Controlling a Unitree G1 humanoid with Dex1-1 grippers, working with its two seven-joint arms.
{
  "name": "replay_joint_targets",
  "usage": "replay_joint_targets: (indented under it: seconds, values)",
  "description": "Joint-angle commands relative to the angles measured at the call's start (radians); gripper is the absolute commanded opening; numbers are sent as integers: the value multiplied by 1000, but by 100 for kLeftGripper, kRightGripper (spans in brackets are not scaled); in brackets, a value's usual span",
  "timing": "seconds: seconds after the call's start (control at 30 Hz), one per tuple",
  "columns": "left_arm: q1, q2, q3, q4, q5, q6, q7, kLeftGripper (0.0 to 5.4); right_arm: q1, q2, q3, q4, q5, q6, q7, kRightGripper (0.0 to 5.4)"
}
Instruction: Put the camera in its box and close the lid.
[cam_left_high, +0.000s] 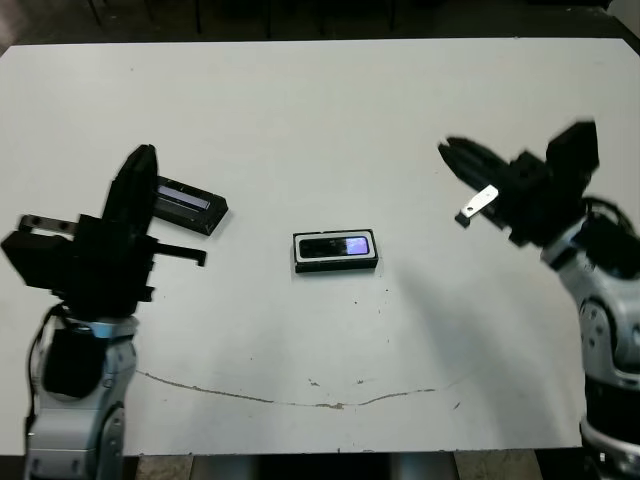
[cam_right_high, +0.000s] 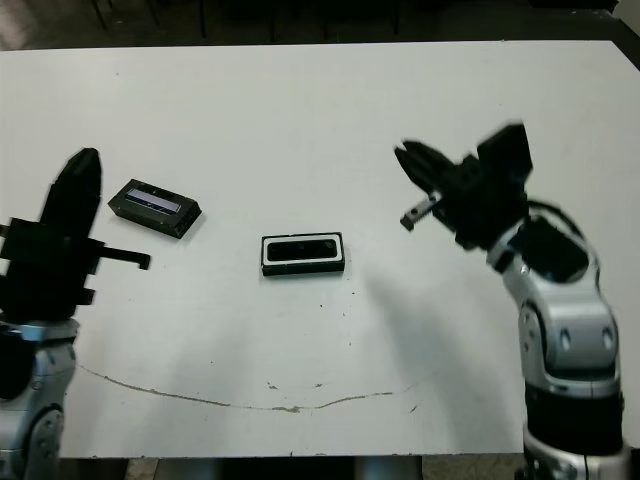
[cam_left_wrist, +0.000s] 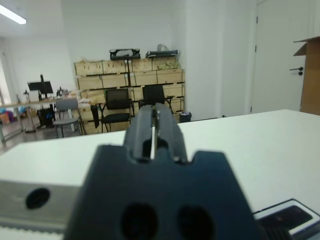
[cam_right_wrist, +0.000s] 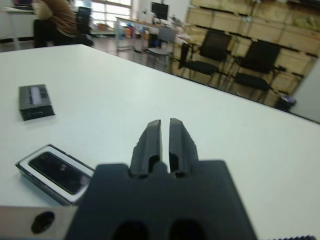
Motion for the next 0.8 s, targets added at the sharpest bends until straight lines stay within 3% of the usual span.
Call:
replay_joint_targets:
  seconds: [0.03,0.17,0.27,0.5,0.67,0.8]
  values:
    - [-8,39,24,-15,-13,70,-4,0,55,16,12,-36,-2,-6,-49,2]
    - [-59,85,46,-7,-16,109,-18,0,100,45,28,-46,-8,-79,-90,2]
    - [-127,155,51,28,26,115,-45,0,117,49,40,-46,-5,-99,-104,2]
    - [-461,409,-14,128,40,461,-177,0,114,25,33,-26,9,-98,-98,2]
    - [-794,511,-207,387,56,680,-359,0,97,13,32,-17,21,-94,-94,2]
    - [-1011,529,-426,663,166,670,-526,0,87,5,31,-22,39,-77,-98,2]
